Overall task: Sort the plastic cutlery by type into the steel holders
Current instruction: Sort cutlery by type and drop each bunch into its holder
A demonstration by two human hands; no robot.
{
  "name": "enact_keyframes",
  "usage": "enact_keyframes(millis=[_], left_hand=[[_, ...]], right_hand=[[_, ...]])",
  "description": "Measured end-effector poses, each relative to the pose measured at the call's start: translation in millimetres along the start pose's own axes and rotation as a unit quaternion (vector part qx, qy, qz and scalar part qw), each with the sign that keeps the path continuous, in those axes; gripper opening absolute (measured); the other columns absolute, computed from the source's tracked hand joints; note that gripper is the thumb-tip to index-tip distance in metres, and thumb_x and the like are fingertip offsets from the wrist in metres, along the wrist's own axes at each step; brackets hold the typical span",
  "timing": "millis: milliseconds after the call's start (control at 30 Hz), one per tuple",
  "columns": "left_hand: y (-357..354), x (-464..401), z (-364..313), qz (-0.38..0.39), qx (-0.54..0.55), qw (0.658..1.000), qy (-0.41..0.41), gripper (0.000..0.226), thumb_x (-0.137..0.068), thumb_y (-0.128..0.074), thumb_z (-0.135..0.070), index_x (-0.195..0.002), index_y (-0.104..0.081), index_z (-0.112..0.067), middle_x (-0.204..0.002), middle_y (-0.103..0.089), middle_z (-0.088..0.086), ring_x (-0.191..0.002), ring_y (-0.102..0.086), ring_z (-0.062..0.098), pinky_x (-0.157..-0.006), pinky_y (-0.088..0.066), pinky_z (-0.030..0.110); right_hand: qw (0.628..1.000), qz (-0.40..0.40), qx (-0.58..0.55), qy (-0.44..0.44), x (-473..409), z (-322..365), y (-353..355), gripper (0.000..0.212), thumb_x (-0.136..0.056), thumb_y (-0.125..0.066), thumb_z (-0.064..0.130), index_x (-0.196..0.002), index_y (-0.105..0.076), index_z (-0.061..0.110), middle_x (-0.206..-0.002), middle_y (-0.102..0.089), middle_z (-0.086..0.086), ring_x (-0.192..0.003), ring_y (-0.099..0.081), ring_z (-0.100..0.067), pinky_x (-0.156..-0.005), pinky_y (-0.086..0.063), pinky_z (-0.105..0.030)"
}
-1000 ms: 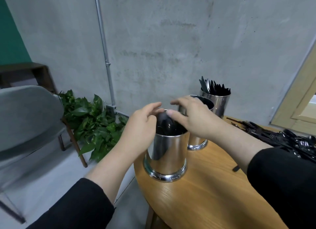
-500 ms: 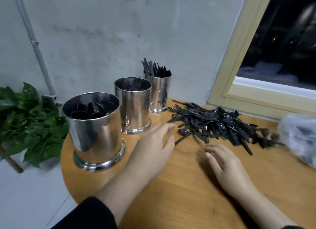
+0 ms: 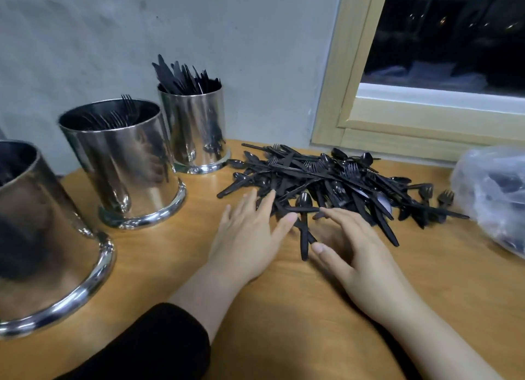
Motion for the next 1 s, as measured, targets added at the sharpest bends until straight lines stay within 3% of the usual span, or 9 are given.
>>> enact_keyframes(millis=[100, 200, 300, 400, 500, 600, 800, 867, 1000], left_hand=[[-11, 1, -25, 0.019, 0.021, 0.999, -0.038, 0.07, -0.101, -0.005, -0.066, -0.163, -0.014, -0.035, -0.172, -0.008, -0.006, -0.158, -0.001, 0.009, -0.129, 0.002, 0.041], [-16, 7, -46, 0.024, 0.051, 0.997, -0.053, 0.063, -0.105, -0.007, -0.056, -0.162, -0.022, -0.033, -0.171, -0.016, -0.01, -0.155, -0.003, 0.0, -0.128, 0.004, 0.037], [-11, 14, -51, 0.001, 0.132, 0.99, -0.058, 0.055, -0.107, -0.014, -0.049, -0.158, -0.033, -0.037, -0.161, -0.03, -0.023, -0.136, -0.009, -0.019, -0.121, 0.0, 0.022], [-1, 13, -40, -0.045, 0.233, 0.97, -0.045, 0.045, -0.108, -0.025, -0.045, -0.144, -0.051, -0.038, -0.14, -0.053, -0.024, -0.129, -0.04, -0.009, -0.111, -0.033, 0.021], [7, 0, -21, -0.103, 0.244, 0.964, -0.01, 0.028, -0.108, -0.04, -0.033, -0.126, -0.06, -0.039, -0.118, -0.058, -0.027, -0.113, -0.052, -0.008, -0.098, -0.046, 0.022], [13, -7, -13, -0.142, 0.249, 0.958, -0.004, 0.027, -0.106, -0.048, -0.026, -0.125, -0.062, -0.039, -0.117, -0.057, -0.028, -0.11, -0.05, -0.015, -0.094, -0.044, 0.013], [13, 0, -37, -0.157, 0.115, 0.96, -0.199, 0.044, -0.102, -0.045, -0.042, -0.141, -0.06, -0.028, -0.133, -0.052, -0.025, -0.127, -0.037, -0.012, -0.114, -0.017, 0.02], [10, -2, -38, -0.147, 0.094, 0.957, -0.233, 0.038, -0.1, -0.042, -0.044, -0.121, -0.07, -0.028, -0.118, -0.066, -0.02, -0.115, -0.05, -0.002, -0.11, -0.024, 0.023], [10, -3, -36, -0.12, 0.124, 0.966, -0.192, 0.028, -0.106, -0.04, -0.038, -0.097, -0.064, -0.027, -0.084, -0.06, -0.014, -0.086, -0.053, 0.006, -0.086, -0.04, 0.029]], right_hand=[[1.0, 0.005, -0.014, -0.001, -10, -3, -1, 0.06, -0.089, -0.061, 0.053, -0.145, -0.045, 0.037, -0.138, -0.046, 0.026, -0.13, -0.04, 0.009, -0.108, -0.027, -0.008], [1.0, 0.019, 0.003, -0.001, -14, -7, -1, 0.049, -0.091, -0.068, 0.039, -0.138, -0.056, 0.034, -0.129, -0.055, 0.024, -0.122, -0.049, 0.007, -0.107, -0.037, -0.017], [0.999, 0.024, 0.028, -0.005, -14, -14, -1, 0.042, -0.091, -0.072, 0.023, -0.131, -0.064, 0.032, -0.122, -0.06, 0.021, -0.117, -0.053, 0.002, -0.103, -0.035, -0.012], [0.998, 0.023, 0.044, -0.033, -15, -20, 1, 0.038, -0.093, -0.069, 0.02, -0.129, -0.066, 0.031, -0.121, -0.06, 0.022, -0.115, -0.052, 0.004, -0.095, -0.024, 0.004], [0.997, -0.002, 0.052, -0.061, -15, -27, 7, 0.034, -0.095, -0.065, 0.023, -0.128, -0.066, 0.034, -0.12, -0.061, 0.023, -0.113, -0.053, 0.004, -0.091, -0.028, 0.0], [0.995, -0.075, 0.01, -0.066, -13, -29, 24, 0.022, -0.093, -0.066, 0.025, -0.111, -0.073, 0.036, -0.099, -0.064, 0.027, -0.09, -0.059, 0.003, -0.077, -0.038, -0.002], [0.985, -0.159, -0.065, -0.012, -8, -12, 43, 0.016, -0.092, -0.067, 0.019, -0.09, -0.07, 0.034, -0.087, -0.064, 0.022, -0.075, -0.058, -0.011, -0.062, -0.039, -0.008], [0.986, -0.152, -0.073, 0.01, -8, -4, 41, 0.015, -0.095, -0.066, 0.021, -0.092, -0.069, 0.035, -0.088, -0.065, 0.02, -0.077, -0.059, -0.009, -0.064, -0.039, -0.007], [0.96, -0.206, -0.184, -0.032, -9, -13, 39, 0.015, -0.092, -0.066, 0.038, -0.107, -0.065, 0.036, -0.092, -0.069, 0.011, -0.087, -0.065, -0.012, -0.076, -0.046, -0.011]])
Point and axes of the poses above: each hand's wrist, its own x-axis away from the middle knuckle, its own y-axis out of the back of the hand, z = x × y, the point moved 5 cm from there along -x, towards the middle knuckle
